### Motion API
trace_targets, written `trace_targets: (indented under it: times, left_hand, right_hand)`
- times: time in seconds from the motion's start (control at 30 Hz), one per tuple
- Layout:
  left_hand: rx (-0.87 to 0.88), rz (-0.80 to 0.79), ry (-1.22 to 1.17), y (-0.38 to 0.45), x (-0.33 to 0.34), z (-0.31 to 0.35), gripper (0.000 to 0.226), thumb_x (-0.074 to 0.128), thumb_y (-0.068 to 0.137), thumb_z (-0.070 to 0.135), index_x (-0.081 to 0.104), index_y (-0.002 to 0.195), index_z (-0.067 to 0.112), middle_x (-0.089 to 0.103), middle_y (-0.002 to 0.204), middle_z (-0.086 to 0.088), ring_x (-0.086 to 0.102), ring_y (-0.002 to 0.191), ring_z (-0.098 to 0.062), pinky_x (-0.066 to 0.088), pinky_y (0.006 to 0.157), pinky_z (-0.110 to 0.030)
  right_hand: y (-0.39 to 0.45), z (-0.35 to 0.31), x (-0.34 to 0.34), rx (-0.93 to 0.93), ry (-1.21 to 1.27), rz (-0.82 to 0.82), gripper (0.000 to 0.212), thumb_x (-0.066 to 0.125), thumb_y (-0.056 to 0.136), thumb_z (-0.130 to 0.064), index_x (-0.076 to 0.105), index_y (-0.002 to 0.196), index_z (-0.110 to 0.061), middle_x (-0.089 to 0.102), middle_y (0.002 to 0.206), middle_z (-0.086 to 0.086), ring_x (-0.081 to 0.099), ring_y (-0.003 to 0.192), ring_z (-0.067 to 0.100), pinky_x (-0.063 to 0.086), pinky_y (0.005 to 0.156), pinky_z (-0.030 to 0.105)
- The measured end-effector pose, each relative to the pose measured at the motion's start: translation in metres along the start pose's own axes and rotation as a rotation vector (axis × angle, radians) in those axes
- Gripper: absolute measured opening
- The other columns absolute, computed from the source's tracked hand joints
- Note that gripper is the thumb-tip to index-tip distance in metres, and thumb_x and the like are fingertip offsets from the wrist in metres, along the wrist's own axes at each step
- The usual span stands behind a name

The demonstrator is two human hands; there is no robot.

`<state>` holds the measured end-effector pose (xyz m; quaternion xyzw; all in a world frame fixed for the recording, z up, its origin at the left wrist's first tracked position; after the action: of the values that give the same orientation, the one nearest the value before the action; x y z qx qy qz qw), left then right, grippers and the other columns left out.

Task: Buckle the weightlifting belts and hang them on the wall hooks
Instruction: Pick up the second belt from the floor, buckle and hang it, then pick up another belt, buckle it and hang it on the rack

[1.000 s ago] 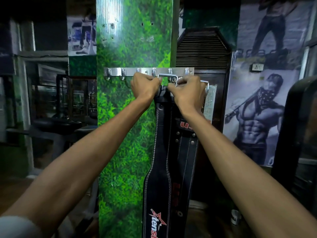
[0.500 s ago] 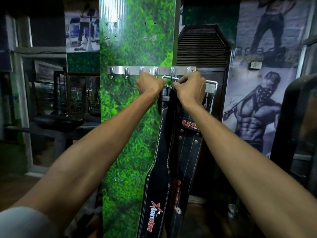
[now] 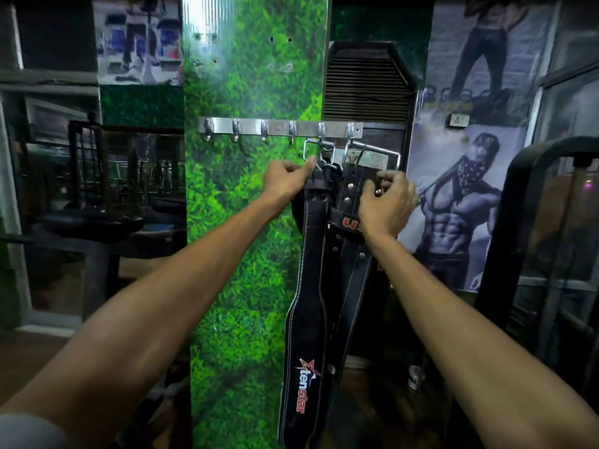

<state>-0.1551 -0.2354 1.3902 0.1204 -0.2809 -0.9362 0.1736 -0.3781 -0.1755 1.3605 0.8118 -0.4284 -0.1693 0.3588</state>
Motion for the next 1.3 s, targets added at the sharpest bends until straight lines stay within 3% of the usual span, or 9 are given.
trace_targets:
  times: [0.1, 0.23, 0.33, 0.4, 0.5, 0.73, 0.93, 1.13, 1.3]
  left_hand:
    - [-0.087, -0.141, -0.028, -0.019, 0.013, -0.021, 0.054, 0.084, 0.069, 0.061, 0.071, 0.09, 0.014, 0.075, 0.085, 0.001, 0.068, 0.074, -0.016, 0.054, 0.063, -0.032]
    - [-0.2, -0.117, -0.048, -0.042, 0.012, -0.045, 0.031, 0.088, 0.078, 0.014, 0.057, 0.083, 0.017, 0.071, 0.096, -0.011, 0.07, 0.081, -0.023, 0.064, 0.068, -0.043]
    - [-0.248, -0.131, -0.077, -0.06, 0.007, -0.061, 0.029, 0.08, 0.083, 0.003, 0.055, 0.079, 0.016, 0.074, 0.083, -0.013, 0.068, 0.058, -0.015, 0.062, 0.064, -0.042]
    - [-0.257, -0.157, -0.08, -0.072, 0.001, -0.069, 0.027, 0.074, 0.087, -0.001, 0.055, 0.078, 0.016, 0.072, 0.071, -0.007, 0.062, 0.044, -0.008, 0.057, 0.055, -0.033]
    - [-0.27, -0.193, -0.096, -0.094, -0.011, -0.079, 0.022, 0.071, 0.088, -0.003, 0.058, 0.082, 0.014, 0.074, 0.074, -0.007, 0.063, 0.048, -0.011, 0.053, 0.048, -0.027]
    - [-0.364, -0.275, -0.113, -0.169, -0.026, -0.137, 0.021, 0.079, 0.082, 0.005, 0.063, 0.087, 0.016, 0.075, 0.078, -0.004, 0.068, 0.056, -0.014, 0.062, 0.057, -0.035]
    - [-0.567, -0.422, -0.097, -0.276, -0.018, -0.221, 0.018, 0.079, 0.082, 0.006, 0.069, 0.096, 0.011, 0.072, 0.075, -0.006, 0.068, 0.054, -0.011, 0.062, 0.06, -0.035]
    - [-0.787, -0.445, -0.053, -0.391, -0.033, -0.301, 0.015, 0.076, 0.086, 0.004, 0.066, 0.092, 0.014, 0.069, 0.072, -0.003, 0.063, 0.051, -0.008, 0.056, 0.055, -0.027]
    - [-1.042, -0.422, 0.006, -0.516, -0.057, -0.384, 0.023, 0.067, 0.091, 0.001, 0.064, 0.077, 0.019, 0.069, 0.079, -0.009, 0.063, 0.05, -0.011, 0.05, 0.041, -0.02]
  right_hand:
    - [-0.004, 0.009, 0.003, -0.019, -0.014, -0.114, 0.026, 0.073, 0.089, -0.02, 0.066, 0.112, -0.028, 0.057, 0.127, 0.001, 0.055, 0.12, 0.023, 0.051, 0.1, 0.036]
    - [-0.021, 0.009, -0.005, 0.012, -0.005, -0.148, 0.031, 0.07, 0.086, -0.007, 0.067, 0.112, -0.024, 0.057, 0.127, 0.003, 0.059, 0.11, 0.018, 0.038, 0.084, 0.016]
    - [-0.037, 0.011, -0.014, 0.041, -0.03, -0.144, 0.029, 0.071, 0.086, -0.01, 0.069, 0.11, -0.025, 0.059, 0.123, 0.001, 0.063, 0.099, 0.013, 0.035, 0.07, 0.008]
    - [-0.049, 0.015, -0.019, 0.066, -0.023, -0.151, 0.027, 0.072, 0.085, -0.011, 0.069, 0.107, -0.027, 0.059, 0.119, -0.001, 0.065, 0.093, 0.01, 0.045, 0.071, 0.012]
    - [-0.073, 0.022, -0.028, 0.1, -0.038, -0.153, 0.024, 0.071, 0.084, -0.012, 0.069, 0.102, -0.028, 0.062, 0.114, -0.003, 0.068, 0.083, 0.008, 0.06, 0.078, 0.031]
    - [-0.164, 0.048, -0.055, 0.174, -0.167, -0.267, 0.019, 0.069, 0.085, -0.014, 0.066, 0.092, -0.032, 0.069, 0.105, -0.002, 0.069, 0.08, 0.011, 0.057, 0.077, 0.028]
    - [-0.282, 0.102, -0.072, 0.29, -0.168, -0.51, 0.019, 0.07, 0.081, -0.009, 0.071, 0.09, -0.026, 0.075, 0.093, -0.006, 0.072, 0.085, 0.008, 0.062, 0.079, 0.03]
    - [-0.411, 0.175, -0.081, 0.437, -0.226, -0.796, 0.022, 0.065, 0.081, -0.005, 0.075, 0.093, -0.021, 0.075, 0.086, -0.006, 0.072, 0.083, 0.011, 0.057, 0.08, 0.019]
    - [-0.547, 0.262, -0.103, 0.619, -0.312, -1.104, 0.025, 0.067, 0.08, -0.008, 0.066, 0.082, -0.033, 0.072, 0.083, -0.014, 0.07, 0.083, 0.012, 0.06, 0.084, 0.038]
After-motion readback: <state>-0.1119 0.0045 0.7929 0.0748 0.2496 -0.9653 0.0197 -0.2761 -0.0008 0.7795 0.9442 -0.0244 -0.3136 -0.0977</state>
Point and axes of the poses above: each hand's wrist, its own y-axis towards the middle knuckle, its own x-axis out of the palm, z = x × y, the point moved 6 cm from there along y, towards the middle knuckle
